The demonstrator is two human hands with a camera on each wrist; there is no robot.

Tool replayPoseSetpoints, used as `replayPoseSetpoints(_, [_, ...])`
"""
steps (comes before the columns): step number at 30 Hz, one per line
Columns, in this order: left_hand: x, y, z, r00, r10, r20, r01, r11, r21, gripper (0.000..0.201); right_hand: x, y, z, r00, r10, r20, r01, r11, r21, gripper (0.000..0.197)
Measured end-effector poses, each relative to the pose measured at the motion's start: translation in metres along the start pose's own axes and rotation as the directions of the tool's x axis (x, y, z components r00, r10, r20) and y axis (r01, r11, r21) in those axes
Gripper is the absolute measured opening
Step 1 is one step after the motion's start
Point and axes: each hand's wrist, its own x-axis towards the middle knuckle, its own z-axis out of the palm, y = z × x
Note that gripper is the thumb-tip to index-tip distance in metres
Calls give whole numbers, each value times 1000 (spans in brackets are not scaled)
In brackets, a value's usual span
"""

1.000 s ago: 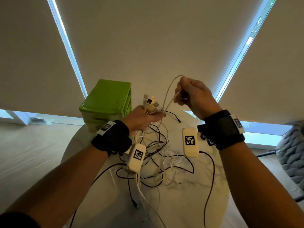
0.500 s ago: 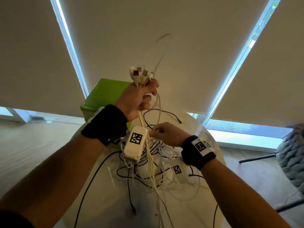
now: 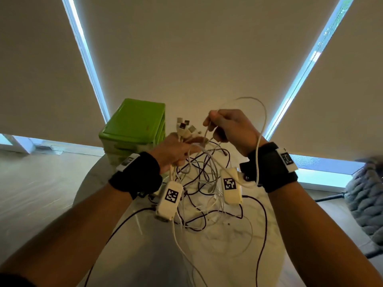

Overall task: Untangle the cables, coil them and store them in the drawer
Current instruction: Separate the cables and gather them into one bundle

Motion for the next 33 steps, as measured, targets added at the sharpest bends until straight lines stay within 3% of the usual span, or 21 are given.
replayPoseSetpoints(1, [2,-1,6,999,30,-13,-30,999,30,5,1,-2,1,1000,-18,4,18,1000,2,33])
replayPoseSetpoints(3, [6,-2,14,994,92,-63,-90,995,37,9,1,-5,1,997,-66,31,67,997,-42,30])
replayPoseSetpoints(5, [8,-2,14,980,114,-163,-115,993,0,17,-1,-3,-2,986,-101,133,132,959,-251,25])
replayPoseSetpoints(7, [8,1,8,972,83,-220,-104,991,-85,20,-3,7,-6,966,-12,258,159,815,-557,31])
replayPoseSetpoints(9, [8,2,-3,968,59,-243,-98,984,-151,24,-4,23,-13,962,97,255,106,729,-676,16])
replayPoseSetpoints(10, [8,1,-9,966,37,-257,-84,981,-174,26,-4,32,-18,977,99,188,56,734,-677,15])
replayPoseSetpoints(12, [6,-3,-20,956,-12,-293,-53,976,-213,27,0,49,-34,987,93,-132,-142,889,-436,21])
replayPoseSetpoints(13, [5,-6,-22,953,-28,-302,-42,974,-223,28,1,54,-41,939,173,-299,-235,954,-186,19])
replayPoseSetpoints(15, [0,-7,-18,950,-30,-311,-38,977,-211,28,3,62,-47,826,358,-436,-298,933,201,14])
replayPoseSetpoints(17, [0,-1,-10,951,-4,-309,-62,977,-204,28,8,76,-42,754,410,-514,-325,912,251,10])
replayPoseSetpoints(19, [0,7,-7,961,20,-277,-93,963,-253,28,11,87,-39,726,352,-591,-437,899,-3,17])
replayPoseSetpoints(21, [-1,11,-9,972,40,-231,-111,946,-305,29,6,94,-39,775,312,-549,-562,737,-375,39])
replayPoseSetpoints(22, [-2,11,-9,976,45,-211,-111,944,-311,29,2,93,-36,818,302,-490,-553,648,-523,50])
replayPoseSetpoints(24, [-4,11,-7,981,59,-187,-114,948,-298,29,-1,99,-23,925,193,-326,-376,583,-720,74])
replayPoseSetpoints(26, [-4,11,-7,981,70,-181,-121,949,-291,30,-2,106,-6,993,7,-116,-94,636,-766,82])
replayPoseSetpoints(27, [-3,11,-9,980,70,-184,-123,948,-293,31,-1,109,0,995,-94,-40,37,701,-713,73])
replayPoseSetpoints(29, [-2,10,-16,977,57,-206,-121,943,-311,32,-3,113,6,974,-224,45,210,801,-561,35])
replayPoseSetpoints(30, [-2,10,-21,974,43,-224,-118,936,-332,33,-7,107,6,974,-218,66,221,833,-508,15])
replayPoseSetpoints(31, [-1,9,-27,970,27,-241,-116,925,-362,34,-7,106,3,984,-167,68,179,861,-477,16])
replayPoseSetpoints(33, [-2,6,-40,967,-1,-253,-116,887,-448,38,-7,110,-7,1000,4,-16,-11,902,-432,41])
